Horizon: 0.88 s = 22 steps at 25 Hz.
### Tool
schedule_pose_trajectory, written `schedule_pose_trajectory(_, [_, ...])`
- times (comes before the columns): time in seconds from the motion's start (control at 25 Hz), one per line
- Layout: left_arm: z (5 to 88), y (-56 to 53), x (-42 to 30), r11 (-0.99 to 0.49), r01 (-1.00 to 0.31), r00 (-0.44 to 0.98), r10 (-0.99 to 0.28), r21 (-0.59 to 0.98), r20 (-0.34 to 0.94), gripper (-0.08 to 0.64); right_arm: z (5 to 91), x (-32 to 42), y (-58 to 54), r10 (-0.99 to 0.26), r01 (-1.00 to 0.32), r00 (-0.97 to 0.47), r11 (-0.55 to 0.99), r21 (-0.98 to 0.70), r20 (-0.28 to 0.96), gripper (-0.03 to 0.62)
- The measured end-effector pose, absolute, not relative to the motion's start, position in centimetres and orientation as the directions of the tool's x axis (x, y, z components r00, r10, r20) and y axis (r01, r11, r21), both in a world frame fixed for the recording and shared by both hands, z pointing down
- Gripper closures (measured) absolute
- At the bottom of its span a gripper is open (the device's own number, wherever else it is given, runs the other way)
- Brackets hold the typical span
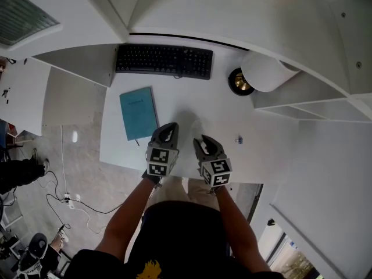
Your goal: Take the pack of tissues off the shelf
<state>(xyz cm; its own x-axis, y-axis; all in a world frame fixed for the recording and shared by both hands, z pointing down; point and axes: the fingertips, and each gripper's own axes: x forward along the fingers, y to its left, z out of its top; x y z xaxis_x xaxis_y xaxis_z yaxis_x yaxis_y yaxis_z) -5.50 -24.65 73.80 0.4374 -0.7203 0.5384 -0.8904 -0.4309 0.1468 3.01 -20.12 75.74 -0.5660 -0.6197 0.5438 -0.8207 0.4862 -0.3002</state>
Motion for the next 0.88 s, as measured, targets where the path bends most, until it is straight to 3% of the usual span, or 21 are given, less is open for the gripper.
schedule_pose_trajectory(0.48, [74.9, -24.0, -5.1, -0.468, -0.87, 0.466, -0.678, 0.155, 0.568, 0.555, 79.9, 3.9, -17.6, -0.518, -0.866, -0.484, 0.399, -0.302, 0.705, 0.466])
schedule_pose_trajectory(0.88, [76.1, -23.2, -4.1, -0.511, -0.839, 0.512, -0.624, 0.188, 0.591, 0.555, 81.1, 4.4, -17.0, -0.5, -0.88, -0.463, 0.357, -0.313, 0.732, 0.469])
